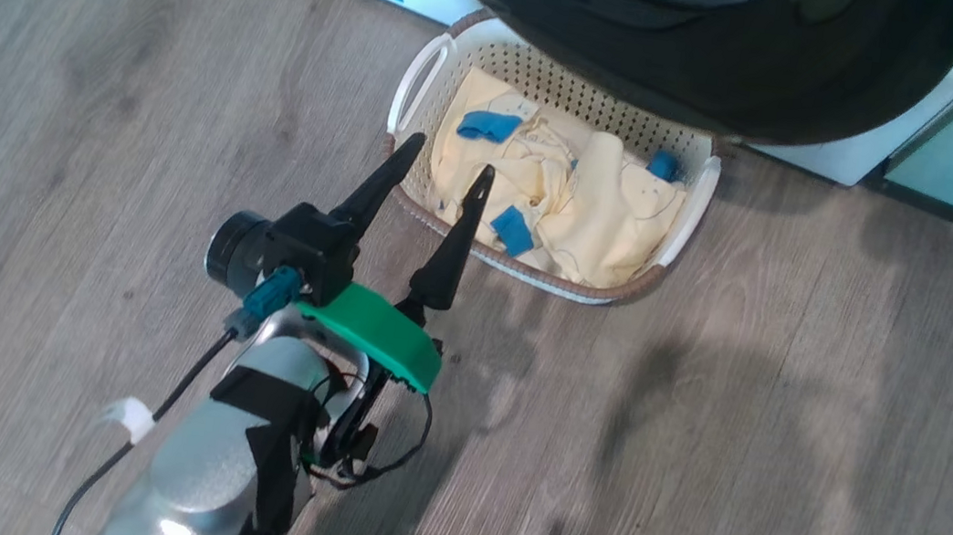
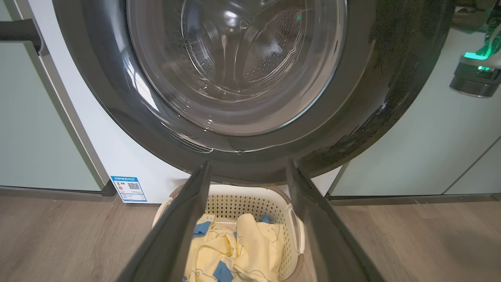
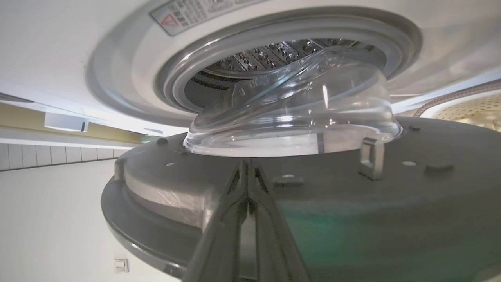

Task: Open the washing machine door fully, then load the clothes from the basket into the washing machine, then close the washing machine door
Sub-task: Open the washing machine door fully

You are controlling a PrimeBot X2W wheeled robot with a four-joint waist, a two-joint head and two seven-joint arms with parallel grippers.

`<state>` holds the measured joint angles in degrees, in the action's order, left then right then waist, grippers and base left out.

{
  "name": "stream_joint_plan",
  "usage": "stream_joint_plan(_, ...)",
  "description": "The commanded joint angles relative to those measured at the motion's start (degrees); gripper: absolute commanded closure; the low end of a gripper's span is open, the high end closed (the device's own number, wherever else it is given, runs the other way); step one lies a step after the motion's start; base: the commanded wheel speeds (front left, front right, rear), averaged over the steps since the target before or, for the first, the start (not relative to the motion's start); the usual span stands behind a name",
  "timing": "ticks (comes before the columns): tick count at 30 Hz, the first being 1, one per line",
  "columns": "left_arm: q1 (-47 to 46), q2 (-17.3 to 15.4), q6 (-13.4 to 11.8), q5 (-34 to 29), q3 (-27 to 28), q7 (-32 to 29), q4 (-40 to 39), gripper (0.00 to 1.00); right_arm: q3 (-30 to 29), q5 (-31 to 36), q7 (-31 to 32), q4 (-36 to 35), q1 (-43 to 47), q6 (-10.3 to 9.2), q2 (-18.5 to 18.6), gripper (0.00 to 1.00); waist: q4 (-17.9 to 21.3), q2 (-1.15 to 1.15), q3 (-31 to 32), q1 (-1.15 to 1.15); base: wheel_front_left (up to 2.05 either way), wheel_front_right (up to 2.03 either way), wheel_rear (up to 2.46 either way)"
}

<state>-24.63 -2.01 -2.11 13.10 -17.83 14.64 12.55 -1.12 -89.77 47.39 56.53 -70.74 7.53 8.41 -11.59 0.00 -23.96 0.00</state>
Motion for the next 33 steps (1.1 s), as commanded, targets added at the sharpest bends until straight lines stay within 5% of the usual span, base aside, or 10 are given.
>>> stream_joint_plan(1, 0.79, -0.87, 0.22, -0.64, 2.55, 0.36, -1.28, 0.00, 0.52, -1.08, 1.56, -3.82, 1.05, -0.04, -2.28, 1.00, 0.38, 0.00, 0.99, 0.00, 0.00, 0.00, 0.00)
stream_joint_plan(19, 4.90, -0.87, 0.97, -1.56, 4.16, 0.36, 0.54, 0.00, 5.60, -5.80, 5.88, -17.90, 18.49, -0.04, -5.41, 1.00, 1.77, 0.00, 6.62, 0.00, 0.00, 0.00, 0.00)
stream_joint_plan(33, 8.62, -0.87, 2.06, -2.44, 5.60, 0.36, 2.86, 0.00, 22.82, -13.65, 0.01, -29.44, 31.37, -0.04, -5.52, 1.00, 1.67, 0.00, 13.09, 0.00, 0.00, 0.00, 0.00)
